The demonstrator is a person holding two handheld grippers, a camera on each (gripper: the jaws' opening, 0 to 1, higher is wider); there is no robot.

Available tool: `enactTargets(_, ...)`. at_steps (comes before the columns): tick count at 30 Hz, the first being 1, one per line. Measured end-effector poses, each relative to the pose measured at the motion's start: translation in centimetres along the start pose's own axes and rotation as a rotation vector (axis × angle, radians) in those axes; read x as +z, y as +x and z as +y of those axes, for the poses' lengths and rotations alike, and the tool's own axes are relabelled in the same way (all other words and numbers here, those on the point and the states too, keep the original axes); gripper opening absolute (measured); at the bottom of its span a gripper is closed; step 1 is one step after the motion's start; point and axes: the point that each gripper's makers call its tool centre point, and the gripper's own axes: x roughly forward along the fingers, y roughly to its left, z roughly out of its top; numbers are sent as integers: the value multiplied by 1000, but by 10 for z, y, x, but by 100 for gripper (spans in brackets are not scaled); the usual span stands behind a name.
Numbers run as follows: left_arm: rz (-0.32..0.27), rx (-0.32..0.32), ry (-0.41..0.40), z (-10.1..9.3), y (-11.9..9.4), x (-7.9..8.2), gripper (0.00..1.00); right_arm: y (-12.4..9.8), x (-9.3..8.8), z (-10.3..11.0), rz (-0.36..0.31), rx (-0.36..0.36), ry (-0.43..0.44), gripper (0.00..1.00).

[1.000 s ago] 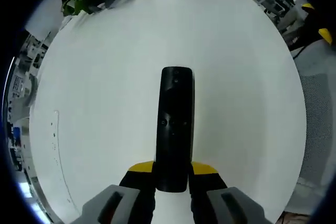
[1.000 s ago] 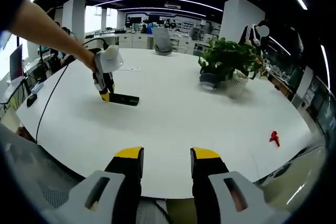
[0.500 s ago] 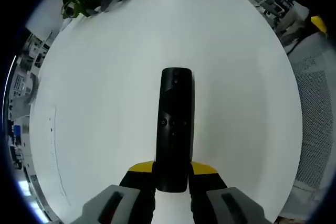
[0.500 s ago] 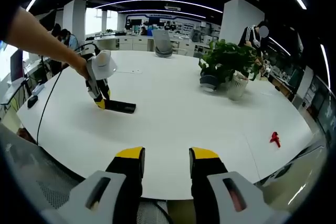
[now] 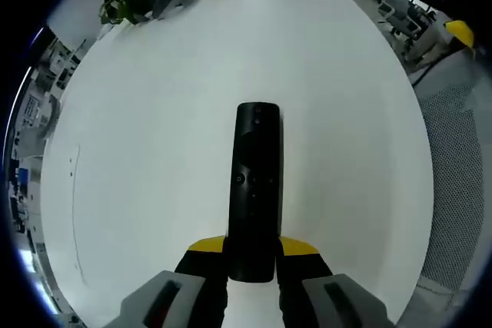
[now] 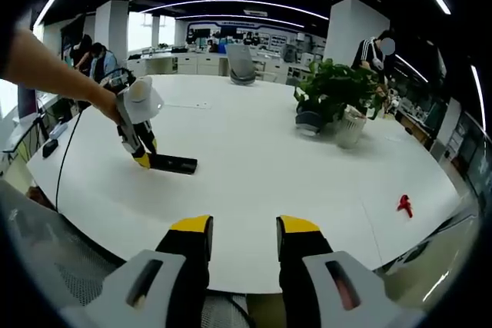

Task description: Press the specified remote control buttons in sequence, fully releasing each button before pressing the next.

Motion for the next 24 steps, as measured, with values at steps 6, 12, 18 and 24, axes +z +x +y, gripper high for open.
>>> enactTargets(6, 3, -1, 9, -15, -1, -3, 23, 0, -1, 2, 7, 7, -6, 29)
enactTargets(12, -1, -5, 16, -33, -3, -5, 23, 0, -3, 5, 18, 21, -5, 23)
enactTargets(18, -25, -10, 20, -51, -4, -8, 23, -2, -2, 3, 12, 12, 14, 17)
enactTargets(24, -29, -2, 36, -64, -5, -9, 23, -2, -1, 8, 22, 39, -3, 17)
